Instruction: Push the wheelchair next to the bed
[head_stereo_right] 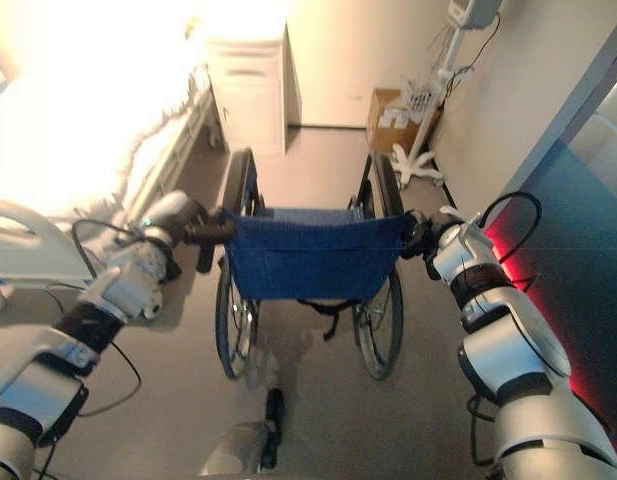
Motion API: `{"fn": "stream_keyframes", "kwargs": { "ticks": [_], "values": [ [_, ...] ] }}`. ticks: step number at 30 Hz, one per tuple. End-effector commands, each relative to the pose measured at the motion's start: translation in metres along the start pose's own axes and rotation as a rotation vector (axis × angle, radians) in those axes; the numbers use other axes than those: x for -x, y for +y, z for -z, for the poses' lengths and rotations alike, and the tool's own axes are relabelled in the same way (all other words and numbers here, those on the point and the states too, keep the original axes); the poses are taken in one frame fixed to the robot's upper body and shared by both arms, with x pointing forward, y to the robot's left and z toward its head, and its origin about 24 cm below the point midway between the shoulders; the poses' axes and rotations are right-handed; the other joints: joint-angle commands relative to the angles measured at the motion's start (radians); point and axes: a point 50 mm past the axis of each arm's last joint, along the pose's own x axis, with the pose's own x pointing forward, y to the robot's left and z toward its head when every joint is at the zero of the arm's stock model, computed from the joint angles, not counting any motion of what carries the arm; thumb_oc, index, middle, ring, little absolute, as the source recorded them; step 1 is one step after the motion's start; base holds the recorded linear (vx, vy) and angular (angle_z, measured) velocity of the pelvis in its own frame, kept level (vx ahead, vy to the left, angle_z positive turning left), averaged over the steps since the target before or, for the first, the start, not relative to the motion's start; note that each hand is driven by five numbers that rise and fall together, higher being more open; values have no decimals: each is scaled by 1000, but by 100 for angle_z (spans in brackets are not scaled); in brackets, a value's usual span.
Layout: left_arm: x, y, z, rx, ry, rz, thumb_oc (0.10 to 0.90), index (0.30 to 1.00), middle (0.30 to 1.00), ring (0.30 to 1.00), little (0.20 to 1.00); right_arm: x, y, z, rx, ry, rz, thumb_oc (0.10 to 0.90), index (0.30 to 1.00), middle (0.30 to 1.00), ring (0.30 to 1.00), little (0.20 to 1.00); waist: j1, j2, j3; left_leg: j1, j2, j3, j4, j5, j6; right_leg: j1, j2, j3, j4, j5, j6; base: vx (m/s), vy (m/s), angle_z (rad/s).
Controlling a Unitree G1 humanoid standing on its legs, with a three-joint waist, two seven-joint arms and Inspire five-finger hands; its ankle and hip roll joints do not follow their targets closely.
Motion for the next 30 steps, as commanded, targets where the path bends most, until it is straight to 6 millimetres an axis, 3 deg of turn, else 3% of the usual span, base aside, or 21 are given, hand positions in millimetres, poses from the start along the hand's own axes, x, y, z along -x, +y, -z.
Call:
{"fn": "stream_keyframes", "kwargs": {
  "ticks": [1,4,6,8,10,12,13,14,15,16,17,20,24,26,27,28,30],
  "values": [
    [10,-73,17,28,35,291,400,300,300,300,300,40,43,-121,331,-618,-55,400,300,300,300,300,97,1,85,-8,-30,-1,-28,84,106,8,69,-10,54,181,-10,433,91,-34],
    [8,-70,19,4,48,284,400,300,300,300,300,40,51,-123,312,-641,-65,400,300,300,300,300,123,-21,69,12,-51,-21,-62,83,130,32,21,-44,145,243,44,395,105,-33],
    [4,-68,14,-8,47,274,400,300,300,300,300,40,51,-124,299,-642,-49,400,300,300,300,300,120,-38,54,23,-83,-36,-81,67,152,23,8,-15,235,335,94,320,148,-5],
    [2,-70,8,-8,42,278,400,300,300,300,300,38,51,-119,285,-627,-40,400,300,300,300,300,104,-34,44,40,-103,-62,-87,51,161,-29,-4,1,294,412,116,358,141,34],
    [1,-72,4,-7,43,284,400,300,300,300,300,37,50,-118,280,-623,-35,400,300,300,300,300,89,-31,47,66,-110,-85,-88,40,157,-71,-46,-16,277,421,111,351,34,44],
    [0,-74,3,-1,50,278,400,300,300,300,300,37,47,-121,284,-632,-28,400,300,300,300,300,69,-6,54,105,-88,-108,-93,31,144,-151,-78,-33,240,412,96,280,-65,33],
    [-2,-72,1,8,55,265,400,300,300,300,300,39,44,-125,285,-641,-16,400,300,300,300,300,47,7,76,156,-77,-136,-92,13,134,-231,-116,-33,203,430,88,300,-210,12],
    [-5,-66,0,16,56,251,400,300,300,300,300,41,38,-129,278,-647,-2,400,300,300,300,300,24,11,97,195,-72,-162,-82,-17,129,-319,-164,-28,143,510,92,400,-330,-1],
    [-7,-59,-3,18,51,243,400,300,300,300,300,42,33,-130,272,-647,8,400,300,300,300,300,5,-3,118,218,-85,-182,-65,-57,129,-373,-207,-9,74,576,110,344,-310,-5],
    [-8,-56,-4,18,47,240,400,300,300,300,300,43,30,-131,267,-646,13,400,300,300,300,300,-4,-9,127,227,-91,-195,-50,-82,130,-391,-220,4,26,592,119,421,-330,-10],
    [-9,-49,-6,16,32,237,400,300,300,300,300,44,23,-131,259,-637,24,400,300,300,300,300,-23,-14,145,245,-95,-232,-9,-134,125,-426,-231,31,-109,597,130,370,-241,17],
    [-7,-53,-5,19,11,251,400,300,300,300,300,46,15,-130,263,-614,26,400,300,300,300,300,-40,-12,144,263,-91,-272,53,-197,114,-441,-244,43,-249,602,148,533,-228,69],
    [0,-74,5,12,22,301,400,300,300,300,300,46,22,-125,278,-587,-6,400,300,300,300,300,-47,-28,125,281,-104,-312,117,-254,110,-413,-232,78,-232,597,142,577,-211,95],
    [6,-93,12,30,41,321,400,300,300,300,300,41,23,-112,291,-558,-30,400,300,300,300,300,-74,-31,103,313,-84,-349,132,-277,100,-404,-195,147,-152,539,133,583,-227,124],
    [7,-94,13,34,44,319,400,300,300,300,300,40,23,-111,290,-557,-32,400,300,300,300,300,-76,-30,102,315,-81,-351,131,-277,98,-405,-193,150,-141,536,132,400,-182,106],
    [7,-97,15,47,51,316,400,300,300,300,300,40,21,-109,292,-550,-35,400,300,300,300,300,-80,-31,99,343,-51,-356,111,-268,75,-410,-193,145,-54,523,131,351,-219,85],
    [5,-91,16,40,56,268,400,300,300,300,300,43,17,-113,318,-564,-23,400,300,300,300,300,-87,-32,113,353,-6,-322,85,-207,40,-399,-187,110,-45,522,119,375,-285,65]
  ]
}}
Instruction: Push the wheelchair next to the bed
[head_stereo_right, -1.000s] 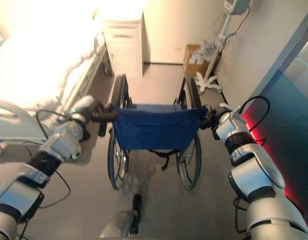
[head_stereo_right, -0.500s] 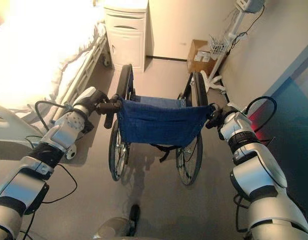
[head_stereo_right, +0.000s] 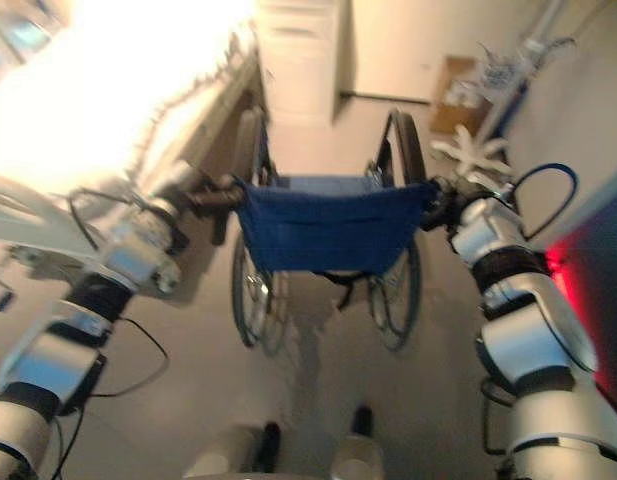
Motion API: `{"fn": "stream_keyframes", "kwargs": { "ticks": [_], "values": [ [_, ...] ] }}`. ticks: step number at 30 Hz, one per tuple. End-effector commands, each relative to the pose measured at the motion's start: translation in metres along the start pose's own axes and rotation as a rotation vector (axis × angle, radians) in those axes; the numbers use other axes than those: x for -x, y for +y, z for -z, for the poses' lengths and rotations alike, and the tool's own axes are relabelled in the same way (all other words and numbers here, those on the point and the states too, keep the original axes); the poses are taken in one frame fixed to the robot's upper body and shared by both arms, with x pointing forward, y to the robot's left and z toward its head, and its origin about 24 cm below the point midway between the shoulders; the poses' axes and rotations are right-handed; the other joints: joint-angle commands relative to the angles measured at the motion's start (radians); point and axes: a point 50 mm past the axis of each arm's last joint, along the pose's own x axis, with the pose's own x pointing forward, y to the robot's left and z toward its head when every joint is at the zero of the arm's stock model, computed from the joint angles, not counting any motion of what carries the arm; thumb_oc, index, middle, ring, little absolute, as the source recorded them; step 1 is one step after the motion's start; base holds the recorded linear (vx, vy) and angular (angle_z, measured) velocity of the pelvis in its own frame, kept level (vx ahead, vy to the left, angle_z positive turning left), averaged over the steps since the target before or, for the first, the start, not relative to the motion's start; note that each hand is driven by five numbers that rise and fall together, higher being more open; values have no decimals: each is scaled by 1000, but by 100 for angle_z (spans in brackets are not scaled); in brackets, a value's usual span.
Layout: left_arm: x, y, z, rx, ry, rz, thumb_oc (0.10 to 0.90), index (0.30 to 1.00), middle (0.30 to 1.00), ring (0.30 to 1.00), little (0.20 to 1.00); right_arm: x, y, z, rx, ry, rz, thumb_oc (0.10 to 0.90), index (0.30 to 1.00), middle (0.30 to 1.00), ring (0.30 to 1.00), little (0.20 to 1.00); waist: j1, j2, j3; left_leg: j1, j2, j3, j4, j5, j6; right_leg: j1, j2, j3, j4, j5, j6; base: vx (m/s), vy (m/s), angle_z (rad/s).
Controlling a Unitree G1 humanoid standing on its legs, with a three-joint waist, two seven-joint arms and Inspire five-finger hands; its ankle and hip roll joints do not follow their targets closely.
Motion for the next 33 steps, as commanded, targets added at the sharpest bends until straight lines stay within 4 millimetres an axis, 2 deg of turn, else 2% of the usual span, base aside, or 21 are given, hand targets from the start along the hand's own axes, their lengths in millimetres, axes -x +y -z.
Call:
{"fn": "stream_keyframes", "kwargs": {
  "ticks": [1,3,4,8,11,13,15,16,17,18,19,20,21,22,24,26,27,28,30,31,33],
  "values": [
    [9,-49,41,-105,141,162,400,300,300,300,300,46,38,-138,211,-631,-112,400,300,300,300,300,50,-97,76,149,67,76,-8,16,-49,-85,-36,-6,-80,211,6,290,-256,52],
    [8,-41,42,-88,141,124,400,300,300,300,300,47,31,-138,208,-633,-91,400,300,300,300,300,38,-89,81,169,93,97,-40,53,-67,-81,-25,-32,-81,202,-2,224,-198,58],
    [6,-35,40,-56,133,90,400,300,300,300,300,44,25,-135,194,-611,-77,400,300,300,300,300,21,-76,77,193,121,129,-78,98,-86,-84,-15,-67,-74,191,-15,200,-149,52],
    [2,-20,37,24,119,7,400,300,300,300,300,38,21,-124,200,-581,-68,400,300,300,300,300,1,-59,71,203,152,166,-75,191,-112,-66,16,-121,-70,154,-54,227,-173,65],
    [0,-12,38,87,134,-29,400,300,300,300,300,35,20,-120,191,-570,-75,400,300,300,300,300,-16,-60,56,216,179,189,-6,258,-133,-68,34,-152,-62,130,-87,177,-184,62],
    [-2,-13,38,98,141,-43,400,300,300,300,300,33,24,-118,188,-562,-84,400,300,300,300,300,-28,-59,42,224,209,215,53,329,-154,-61,55,-183,-67,109,-118,168,-183,18],
    [-2,-13,37,100,138,-43,400,300,300,300,300,31,26,-117,182,-557,-88,400,300,300,300,300,-30,-57,38,213,216,223,95,368,-165,-46,72,-197,-74,93,-141,173,-171,22],
    [-6,-8,28,87,115,-49,400,300,300,300,300,30,26,-119,165,-547,-86,400,300,300,300,300,-13,-59,55,153,202,234,149,355,-166,-6,93,-212,-80,72,-155,205,-187,9],
    [-7,-5,25,78,104,-52,400,300,300,300,300,30,26,-120,160,-546,-82,400,300,300,300,300,-2,-59,66,122,179,226,141,334,-154,7,100,-207,-82,70,-152,300,-225,-5],
    [-8,-1,20,60,85,-53,400,300,300,300,300,30,29,-123,158,-544,-73,400,300,300,300,300,18,-60,88,63,130,222,108,302,-129,32,114,-193,-85,69,-145,225,-117,-6],
    [-8,-1,18,57,77,-51,400,300,300,300,300,30,30,-124,158,-542,-68,400,300,300,300,300,34,-55,106,16,125,234,102,320,-131,68,130,-181,-94,61,-141,336,-142,9],
    [-7,-3,14,49,60,-45,400,300,300,300,300,31,33,-125,154,-536,-53,400,300,300,300,300,65,-50,140,-89,121,263,77,369,-129,136,149,-164,-120,48,-143,233,-85,17],
    [-7,-4,14,48,59,-44,400,300,300,300,300,30,34,-125,153,-535,-52,400,300,300,300,300,70,-48,145,-104,121,265,73,375,-129,147,151,-162,-123,45,-143,467,-22,7],
    [-4,-9,14,48,50,-42,400,300,300,300,300,30,38,-123,155,-530,-44,400,300,300,300,300,106,-32,175,-196,128,272,19,427,-130,206,167,-141,-141,27,-147,452,74,-10],
    [0,-11,21,51,69,-30,400,300,300,300,300,30,43,-124,168,-536,-58,400,300,300,300,300,147,-2,183,-258,140,260,-108,522,-146,266,195,-110,-143,4,-147,637,170,-39],
    [4,-9,29,55,89,-26,400,300,300,300,300,29,43,-124,187,-547,-76,400,300,300,300,300,175,6,177,-289,144,259,-167,550,-146,305,203,-89,-139,-20,-147,510,174,-99],
    [5,-8,30,55,90,-26,400,300,300,300,300,29,42,-125,196,-551,-76,400,300,300,300,300,182,7,176,-289,142,264,-177,551,-146,312,203,-84,-134,-29,-146,493,231,-126],
    [6,-1,32,54,94,-26,400,300,300,300,300,30,40,-125,231,-564,-65,400,300,300,300,300,190,15,166,-269,137,299,-203,507,-129,311,203,-81,-113,-54,-144,452,234,-104],
    [7,3,36,74,123,-31,400,300,300,300,300,31,42,-129,193,-576,-85,400,300,300,300,300,201,21,146,-254,113,293,-176,473,-100,320,216,-65,-79,-101,-152,466,190,-57],
    [7,7,38,74,139,-27,400,300,300,300,300,31,46,-131,201,-583,-99,400,300,300,300,300,213,5,136,-266,84,288,-133,427,-77,331,209,-56,-53,-139,-150,326,37,-15],
    [7,14,40,26,140,-21,400,300,300,300,300,31,55,-135,165,-589,-95,400,300,300,300,300,254,-26,119,-244,85,325,-132,357,-40,329,183,-110,-34,-131,-119,294,-30,-2]
  ]
}}
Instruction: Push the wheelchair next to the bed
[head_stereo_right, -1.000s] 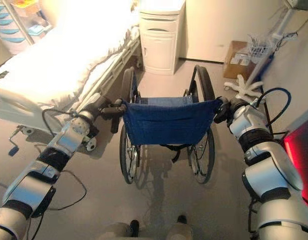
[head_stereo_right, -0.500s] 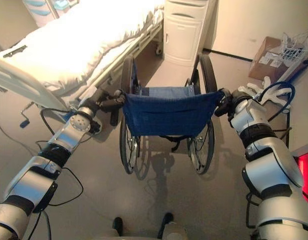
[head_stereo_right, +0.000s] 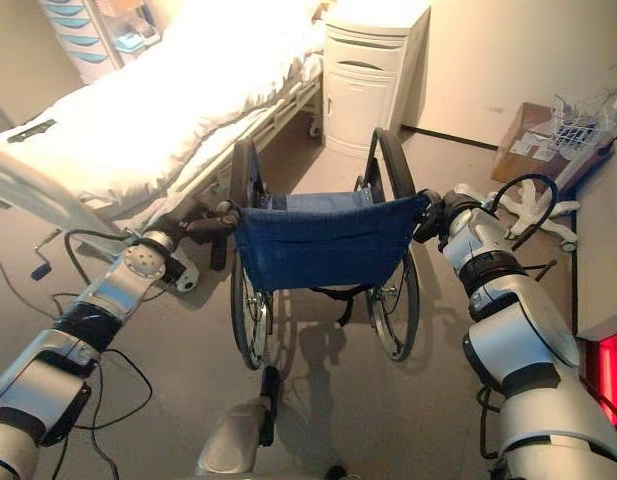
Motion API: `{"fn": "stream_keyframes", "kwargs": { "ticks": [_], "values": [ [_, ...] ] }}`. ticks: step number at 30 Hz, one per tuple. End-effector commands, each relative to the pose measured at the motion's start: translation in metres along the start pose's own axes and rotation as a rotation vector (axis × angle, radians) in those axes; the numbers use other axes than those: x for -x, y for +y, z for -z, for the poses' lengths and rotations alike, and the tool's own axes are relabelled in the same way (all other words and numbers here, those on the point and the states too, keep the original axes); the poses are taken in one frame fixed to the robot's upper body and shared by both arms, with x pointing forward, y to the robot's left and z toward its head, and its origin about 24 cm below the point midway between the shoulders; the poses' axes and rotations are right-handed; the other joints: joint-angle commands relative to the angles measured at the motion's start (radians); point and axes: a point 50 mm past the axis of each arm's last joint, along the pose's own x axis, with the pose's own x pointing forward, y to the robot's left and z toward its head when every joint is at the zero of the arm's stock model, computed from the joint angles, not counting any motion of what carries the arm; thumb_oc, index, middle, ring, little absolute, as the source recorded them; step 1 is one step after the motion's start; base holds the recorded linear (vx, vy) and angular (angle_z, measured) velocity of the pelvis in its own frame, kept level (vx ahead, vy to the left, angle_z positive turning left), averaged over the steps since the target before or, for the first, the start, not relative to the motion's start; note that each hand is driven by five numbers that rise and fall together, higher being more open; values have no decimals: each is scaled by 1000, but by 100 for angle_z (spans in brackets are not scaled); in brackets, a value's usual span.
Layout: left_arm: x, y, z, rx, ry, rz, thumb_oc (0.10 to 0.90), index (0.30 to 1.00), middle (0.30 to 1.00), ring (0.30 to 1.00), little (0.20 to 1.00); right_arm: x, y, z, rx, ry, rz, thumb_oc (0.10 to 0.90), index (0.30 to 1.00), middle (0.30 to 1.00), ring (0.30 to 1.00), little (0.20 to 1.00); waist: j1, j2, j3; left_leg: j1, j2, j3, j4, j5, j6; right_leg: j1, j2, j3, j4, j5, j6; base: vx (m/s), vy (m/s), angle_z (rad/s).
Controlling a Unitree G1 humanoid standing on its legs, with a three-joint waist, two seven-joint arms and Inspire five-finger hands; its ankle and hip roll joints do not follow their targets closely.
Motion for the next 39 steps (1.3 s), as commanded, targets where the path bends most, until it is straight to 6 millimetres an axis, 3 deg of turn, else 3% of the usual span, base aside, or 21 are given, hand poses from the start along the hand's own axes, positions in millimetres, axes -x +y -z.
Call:
{"fn": "stream_keyframes", "kwargs": {
  "ticks": [1,5,9,14,15,19,21,23,24,28,30,33,34,37,39],
  "values": [
    [-1,-2,19,-48,116,21,400,300,300,300,300,34,36,-118,154,-566,-78,400,300,300,300,300,92,-54,89,-76,-14,8,16,-20,117,-31,-49,126,159,19,14,342,5,-13],
    [-6,-4,14,-71,113,9,400,300,300,300,300,37,38,-131,140,-591,-38,400,300,300,300,300,120,-80,78,-66,-34,-30,-12,-33,132,-29,-96,99,151,69,63,169,73,9],
    [-13,-11,5,-73,102,-1,400,300,300,300,300,40,36,-141,144,-596,-31,400,300,300,300,300,132,-101,56,-57,-80,-29,-35,-58,161,-7,-172,76,229,178,109,170,177,4],
    [-16,-16,2,-106,109,-14,400,300,300,300,300,35,46,-132,123,-550,-71,400,300,300,300,300,111,-116,25,-32,-123,-17,-43,-92,200,-42,-159,131,368,296,154,211,197,20],
    [-15,-12,4,-98,110,-33,400,300,300,300,300,33,50,-128,109,-537,-91,400,300,300,300,300,94,-108,14,5,-126,-27,-48,-104,203,-77,-174,130,405,312,150,397,232,37],
    [-15,0,7,-32,109,-113,400,300,300,300,300,35,57,-128,109,-540,-116,400,300,300,300,300,29,-64,18,107,-103,-76,-75,-114,187,-233,-160,133,328,254,112,281,59,17],
    [-14,10,5,-9,101,-143,400,300,300,300,300,37,56,-132,114,-556,-106,400,300,300,300,300,0,-51,43,157,-87,-99,-81,-131,180,-348,-186,123,288,305,108,209,-131,-27],
    [-15,23,-4,11,65,-174,400,300,300,300,300,39,45,-133,96,-552,-74,400,300,300,300,300,-35,-76,86,210,-105,-128,-64,-196,190,-461,-239,125,166,407,129,325,-302,30],
    [-15,28,-11,7,43,-174,400,300,300,300,300,38,38,-129,84,-527,-66,400,300,300,300,300,-54,-78,107,242,-108,-162,-32,-256,192,-503,-247,142,45,432,142,422,-325,77],
    [-14,28,-12,-25,15,-156,400,300,300,300,300,36,35,-124,51,-486,-88,400,300,300,300,300,-62,-76,114,281,-104,-205,-3,-289,188,-509,-266,142,-67,457,152,410,-229,101],
    [-14,33,-12,-42,15,-156,400,300,300,300,300,38,35,-127,50,-482,-99,400,300,300,300,300,-64,-85,116,296,-106,-215,10,-304,188,-491,-269,149,-28,468,154,439,-267,77],
    [-16,36,-12,-38,15,-161,400,300,300,300,300,36,39,-124,18,-461,-129,400,300,300,300,300,-79,-106,107,283,-120,-230,64,-329,195,-456,-243,185,-25,438,149,315,-210,23],
    [-16,40,-13,-16,15,-164,400,300,300,300,300,34,43,-119,-5,-441,-167,400,300,300,300,300,-87,-120,94,277,-116,-233,103,-349,183,-450,-247,203,38,417,144,324,-197,5],
    [-19,34,-11,-19,30,-165,400,300,300,300,300,28,51,-105,-2,-383,-209,400,300,300,300,300,-133,-129,67,347,-68,-173,124,-381,146,-444,-243,166,41,396,127,313,-92,59],
    [-21,28,-14,0,35,-158,400,300,300,300,300,22,54,-92,7,-337,-224,400,300,300,300,300,-179,-119,35,397,-11,-122,166,-328,101,-446,-229,145,59,380,98,221,7,46]
  ]
}}
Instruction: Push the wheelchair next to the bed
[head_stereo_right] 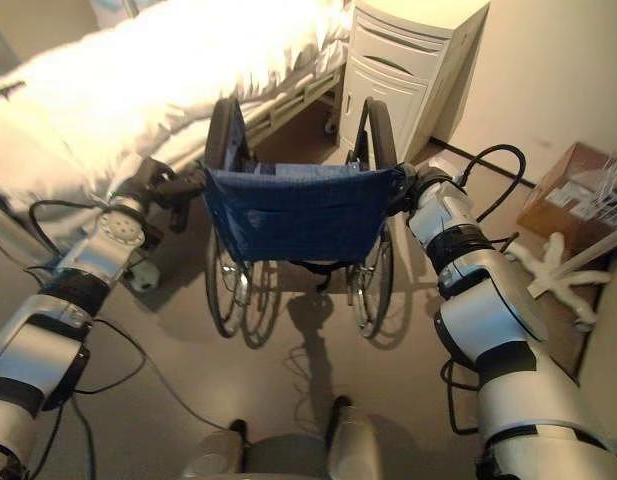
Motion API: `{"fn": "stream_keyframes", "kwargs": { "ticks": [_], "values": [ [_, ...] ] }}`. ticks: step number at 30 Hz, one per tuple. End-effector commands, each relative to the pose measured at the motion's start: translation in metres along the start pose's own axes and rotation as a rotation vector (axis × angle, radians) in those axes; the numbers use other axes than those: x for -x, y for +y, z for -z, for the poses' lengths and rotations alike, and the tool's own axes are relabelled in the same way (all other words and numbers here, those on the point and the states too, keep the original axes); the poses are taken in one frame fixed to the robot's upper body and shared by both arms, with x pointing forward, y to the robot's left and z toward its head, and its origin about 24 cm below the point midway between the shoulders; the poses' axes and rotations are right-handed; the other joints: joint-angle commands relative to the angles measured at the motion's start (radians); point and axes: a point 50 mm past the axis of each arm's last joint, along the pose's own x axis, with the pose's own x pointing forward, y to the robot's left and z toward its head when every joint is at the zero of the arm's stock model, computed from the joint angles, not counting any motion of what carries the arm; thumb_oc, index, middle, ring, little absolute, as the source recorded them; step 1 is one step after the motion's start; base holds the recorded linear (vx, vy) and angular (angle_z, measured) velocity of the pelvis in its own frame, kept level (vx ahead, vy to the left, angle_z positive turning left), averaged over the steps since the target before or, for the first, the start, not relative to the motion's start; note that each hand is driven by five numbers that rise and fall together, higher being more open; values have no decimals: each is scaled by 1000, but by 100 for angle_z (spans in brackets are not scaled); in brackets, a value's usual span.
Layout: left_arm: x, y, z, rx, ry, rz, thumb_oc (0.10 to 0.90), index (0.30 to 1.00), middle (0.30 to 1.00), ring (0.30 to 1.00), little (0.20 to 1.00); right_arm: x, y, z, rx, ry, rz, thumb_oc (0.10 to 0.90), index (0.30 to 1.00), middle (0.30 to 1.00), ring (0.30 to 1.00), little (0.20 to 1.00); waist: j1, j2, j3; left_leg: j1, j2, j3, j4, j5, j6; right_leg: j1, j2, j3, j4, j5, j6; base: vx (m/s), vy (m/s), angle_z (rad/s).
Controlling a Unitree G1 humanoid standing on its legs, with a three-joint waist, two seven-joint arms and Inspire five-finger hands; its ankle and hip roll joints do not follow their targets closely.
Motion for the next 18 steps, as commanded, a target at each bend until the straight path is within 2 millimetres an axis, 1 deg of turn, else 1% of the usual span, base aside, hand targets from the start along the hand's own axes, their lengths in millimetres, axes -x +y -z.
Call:
{"fn": "stream_keyframes", "kwargs": {
  "ticks": [1,2,3,4,5,6,7,8,9,10,11,12,13,14,15,16,17,18],
  "values": [
    [0,-27,-1,6,7,85,400,300,300,300,300,6,71,-21,131,-240,-277,400,300,300,300,300,-17,14,-7,232,17,91,-167,165,-58,26,33,-31,-248,263,26,134,24,73],
    [0,-30,-3,18,11,88,400,300,300,300,300,5,70,-17,135,-228,-275,400,300,300,300,300,-33,29,-13,229,63,114,-102,258,-96,37,55,-44,-239,244,1,106,0,97],
    [-1,-31,-7,21,8,91,400,300,300,300,300,4,69,-16,145,-220,-267,400,300,300,300,300,-40,28,-12,183,87,119,-30,337,-119,59,70,-44,-241,223,-24,137,-56,90],
    [-2,-32,-12,23,0,92,400,300,300,300,300,3,68,-15,147,-215,-255,400,300,300,300,300,-36,18,0,97,78,101,71,364,-122,91,77,-34,-248,207,-44,114,-78,59],
    [-2,-31,-14,23,-3,90,400,300,300,300,300,3,66,-15,144,-216,-250,400,300,300,300,300,-30,10,9,51,65,90,120,360,-119,107,77,-29,-253,205,-48,134,-86,40],
    [-3,-30,-18,26,-13,86,400,300,300,300,300,3,63,-15,135,-216,-238,400,300,300,300,300,-20,-7,28,-30,39,78,175,363,-112,137,72,-18,-263,202,-53,144,-35,9],
    [-4,-28,-21,26,-22,81,400,300,300,300,300,3,59,-16,129,-219,-232,400,300,300,300,300,-5,-10,56,-95,43,83,190,367,-115,183,81,-10,-273,190,-55,283,77,-26],
    [-4,-28,-19,24,-21,80,400,300,300,300,300,3,58,-18,136,-219,-229,400,300,300,300,300,12,0,88,-121,56,87,141,366,-109,236,99,6,-286,177,-52,254,118,-50],
    [-4,-28,-19,23,-21,81,400,300,300,300,300,3,58,-18,137,-219,-228,400,300,300,300,300,13,-2,91,-121,53,89,130,369,-107,238,96,8,-288,178,-51,392,292,-63],
    [-2,-29,-13,27,-13,78,400,300,300,300,300,5,61,-24,144,-225,-225,400,300,300,300,300,34,19,110,-144,83,68,-25,445,-111,284,120,42,-299,159,-43,370,342,-50],
    [-2,-30,-10,25,-8,73,400,300,300,300,300,6,63,-28,147,-235,-223,400,300,300,300,300,52,38,120,-161,97,39,-150,486,-116,306,134,69,-303,147,-33,376,351,-38],
    [-2,-30,-9,24,-8,74,400,300,300,300,300,6,63,-28,148,-235,-222,400,300,300,300,300,56,39,126,-155,99,38,-168,491,-118,314,135,74,-303,143,-32,309,343,-43],
    [-2,-23,-6,13,-1,50,400,300,300,300,300,9,63,-38,158,-274,-214,400,300,300,300,300,97,52,133,-187,68,-31,-319,497,-116,340,141,123,-316,131,-11,197,239,-66],
    [-2,-18,-6,12,-1,39,400,300,300,300,300,11,59,-42,149,-290,-205,400,300,300,300,300,110,48,136,-193,54,-29,-326,480,-111,349,134,133,-320,122,-5,194,259,-74],
    [-2,-15,-7,12,-3,38,400,300,300,300,300,11,56,-43,138,-293,-200,400,300,300,300,300,114,45,134,-194,51,-15,-323,463,-105,350,129,132,-320,116,-2,139,197,-94],
    [-3,-12,-7,9,-1,49,400,300,300,300,300,11,54,-41,110,-285,-202,400,300,300,300,300,107,45,122,-175,53,27,-333,427,-93,339,120,115,-305,108,5,224,325,-114],
    [-3,-8,-4,-10,5,52,400,300,300,300,300,10,59,-36,119,-279,-217,400,300,300,300,300,102,47,103,-149,28,9,-371,404,-78,317,106,115,-288,113,20,262,354,-130],
    [-3,-5,-4,-12,7,52,400,300,300,300,300,10,60,-32,116,-277,-217,400,300,300,300,300,101,48,95,-120,17,6,-397,391,-68,300,94,112,-282,119,29,231,302,-99]
  ]
}}
